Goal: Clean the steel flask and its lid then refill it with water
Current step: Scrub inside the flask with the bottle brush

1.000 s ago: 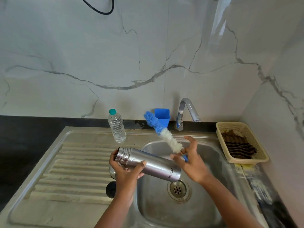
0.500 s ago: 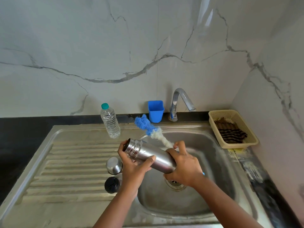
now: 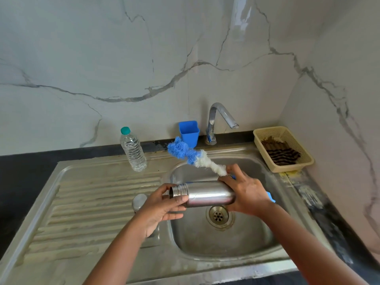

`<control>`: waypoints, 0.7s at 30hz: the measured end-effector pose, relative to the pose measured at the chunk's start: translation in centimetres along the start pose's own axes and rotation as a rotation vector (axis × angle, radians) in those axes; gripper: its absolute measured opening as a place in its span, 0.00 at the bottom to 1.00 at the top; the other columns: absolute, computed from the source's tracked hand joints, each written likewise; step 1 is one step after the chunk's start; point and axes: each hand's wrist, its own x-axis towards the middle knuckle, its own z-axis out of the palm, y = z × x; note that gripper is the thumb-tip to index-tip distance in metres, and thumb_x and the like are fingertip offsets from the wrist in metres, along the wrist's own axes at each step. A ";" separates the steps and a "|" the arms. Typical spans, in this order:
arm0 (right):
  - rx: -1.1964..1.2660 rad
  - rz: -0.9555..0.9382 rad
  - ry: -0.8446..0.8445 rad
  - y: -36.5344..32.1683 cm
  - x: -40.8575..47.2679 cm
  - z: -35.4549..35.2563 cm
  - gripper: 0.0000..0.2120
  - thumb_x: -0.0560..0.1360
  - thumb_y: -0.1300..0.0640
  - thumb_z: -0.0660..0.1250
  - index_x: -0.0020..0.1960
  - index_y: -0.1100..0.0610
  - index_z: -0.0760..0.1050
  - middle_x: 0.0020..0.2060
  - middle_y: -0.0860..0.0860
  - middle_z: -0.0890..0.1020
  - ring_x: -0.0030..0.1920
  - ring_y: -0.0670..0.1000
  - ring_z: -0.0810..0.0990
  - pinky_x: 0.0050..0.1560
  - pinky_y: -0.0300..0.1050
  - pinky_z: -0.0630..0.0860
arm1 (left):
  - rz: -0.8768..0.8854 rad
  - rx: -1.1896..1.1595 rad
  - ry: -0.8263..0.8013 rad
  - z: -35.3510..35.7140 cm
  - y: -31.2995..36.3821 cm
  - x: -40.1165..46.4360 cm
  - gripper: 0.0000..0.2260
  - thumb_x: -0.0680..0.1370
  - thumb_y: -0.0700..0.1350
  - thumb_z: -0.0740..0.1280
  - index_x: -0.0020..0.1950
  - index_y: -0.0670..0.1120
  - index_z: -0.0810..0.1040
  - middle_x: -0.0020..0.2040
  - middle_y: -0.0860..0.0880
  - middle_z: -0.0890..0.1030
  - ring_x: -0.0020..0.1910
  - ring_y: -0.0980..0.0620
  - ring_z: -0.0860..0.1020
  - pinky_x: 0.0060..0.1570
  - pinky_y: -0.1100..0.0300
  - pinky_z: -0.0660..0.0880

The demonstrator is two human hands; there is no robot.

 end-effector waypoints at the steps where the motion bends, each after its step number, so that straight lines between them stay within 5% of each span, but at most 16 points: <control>1: -0.012 -0.008 0.011 0.0 -0.1 0.1 0.37 0.59 0.36 0.72 0.66 0.43 0.69 0.62 0.47 0.63 0.58 0.49 0.73 0.41 0.43 0.77 | -0.005 -0.023 0.021 0.3 -0.1 0.1 0.39 0.51 0.54 0.86 0.58 0.45 0.79 0.50 0.43 0.86 0.48 0.41 0.85 0.46 0.48 0.82; 6: -0.048 -0.063 0.022 0.0 0.1 -0.1 0.36 0.61 0.40 0.74 0.66 0.44 0.68 0.63 0.49 0.66 0.60 0.51 0.74 0.42 0.45 0.80 | -0.017 -0.014 0.080 1.8 0.2 0.1 0.23 0.62 0.45 0.80 0.54 0.42 0.81 0.50 0.46 0.82 0.39 0.51 0.85 0.44 0.47 0.83; 9: 0.000 -0.052 -0.020 0.2 0.2 -0.6 0.34 0.64 0.41 0.74 0.68 0.40 0.66 0.66 0.48 0.61 0.63 0.48 0.69 0.49 0.43 0.78 | -0.022 -0.043 0.112 2.2 0.1 0.2 0.19 0.60 0.44 0.80 0.47 0.42 0.81 0.45 0.45 0.81 0.38 0.49 0.83 0.45 0.45 0.83; 13: 0.196 0.026 -0.005 0.1 -1.0 -0.9 0.32 0.68 0.33 0.70 0.67 0.36 0.63 0.64 0.44 0.59 0.56 0.45 0.72 0.46 0.42 0.77 | -0.040 -0.145 0.201 2.1 -1.2 0.4 0.16 0.64 0.42 0.79 0.47 0.41 0.80 0.44 0.44 0.81 0.41 0.48 0.82 0.42 0.47 0.83; 18: 0.434 0.278 0.386 -1.6 -4.7 0.5 0.21 0.80 0.40 0.58 0.70 0.42 0.58 0.56 0.40 0.74 0.50 0.42 0.77 0.40 0.49 0.79 | 0.030 -0.270 0.357 1.5 -1.6 1.0 0.11 0.70 0.40 0.77 0.46 0.42 0.78 0.44 0.45 0.80 0.41 0.48 0.81 0.37 0.52 0.83; 21: 0.494 0.466 0.499 -3.1 -6.6 2.3 0.16 0.82 0.47 0.55 0.70 0.39 0.64 0.47 0.43 0.78 0.48 0.49 0.79 0.38 0.48 0.73 | 0.043 -0.384 0.387 0.9 -1.1 1.4 0.08 0.73 0.41 0.75 0.46 0.44 0.76 0.46 0.45 0.79 0.45 0.48 0.79 0.36 0.53 0.83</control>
